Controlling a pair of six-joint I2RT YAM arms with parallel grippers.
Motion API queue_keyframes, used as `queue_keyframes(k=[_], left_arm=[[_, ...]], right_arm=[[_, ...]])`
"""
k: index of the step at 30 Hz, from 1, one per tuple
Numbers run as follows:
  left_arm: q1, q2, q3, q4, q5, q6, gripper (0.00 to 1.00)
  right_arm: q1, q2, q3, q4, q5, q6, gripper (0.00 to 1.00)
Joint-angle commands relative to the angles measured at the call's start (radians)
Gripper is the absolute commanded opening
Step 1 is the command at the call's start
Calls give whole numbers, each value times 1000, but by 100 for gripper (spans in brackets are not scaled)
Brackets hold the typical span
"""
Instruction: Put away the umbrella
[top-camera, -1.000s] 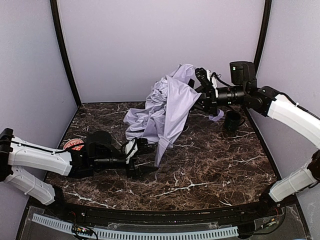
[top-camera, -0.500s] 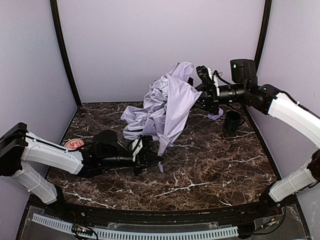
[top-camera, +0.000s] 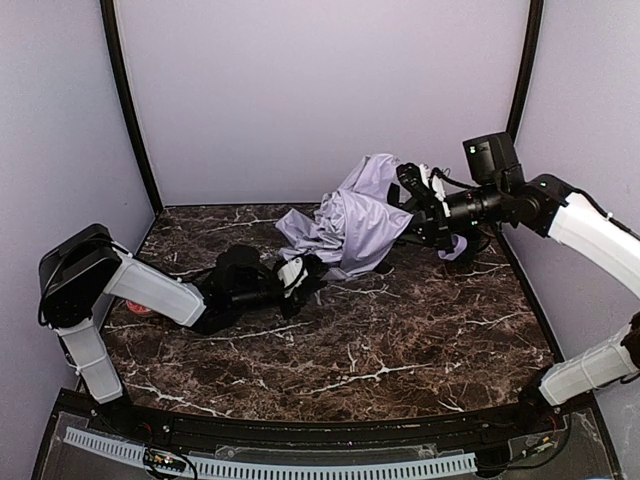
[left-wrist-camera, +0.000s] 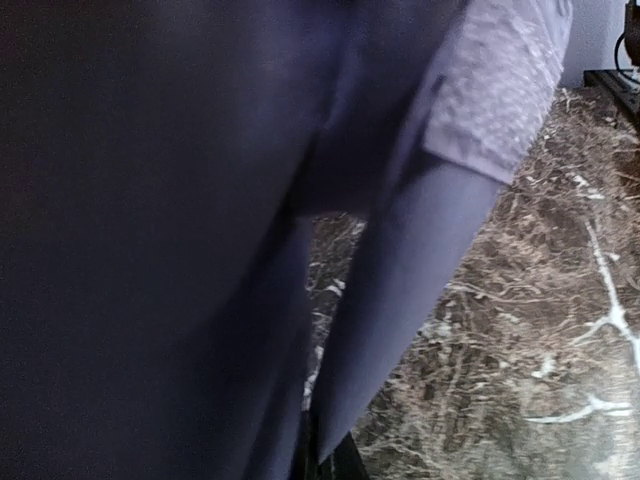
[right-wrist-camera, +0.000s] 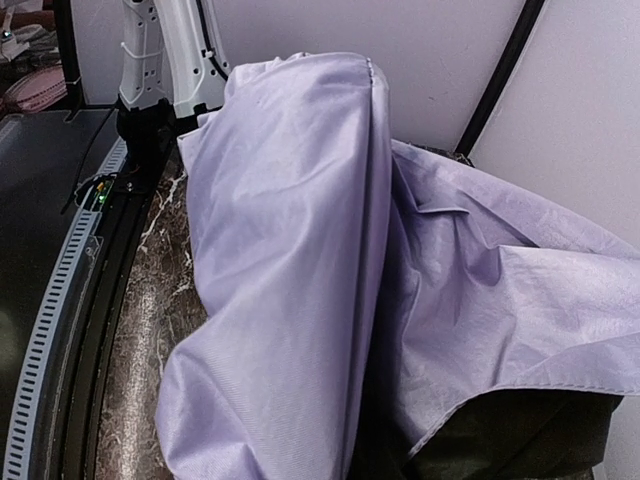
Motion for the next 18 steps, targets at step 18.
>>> queue_keyframes(k=[18], left_arm=[[184,457,413,167,201,482,0]], right_arm=[[256,152,-398,80,-28,-63,0]])
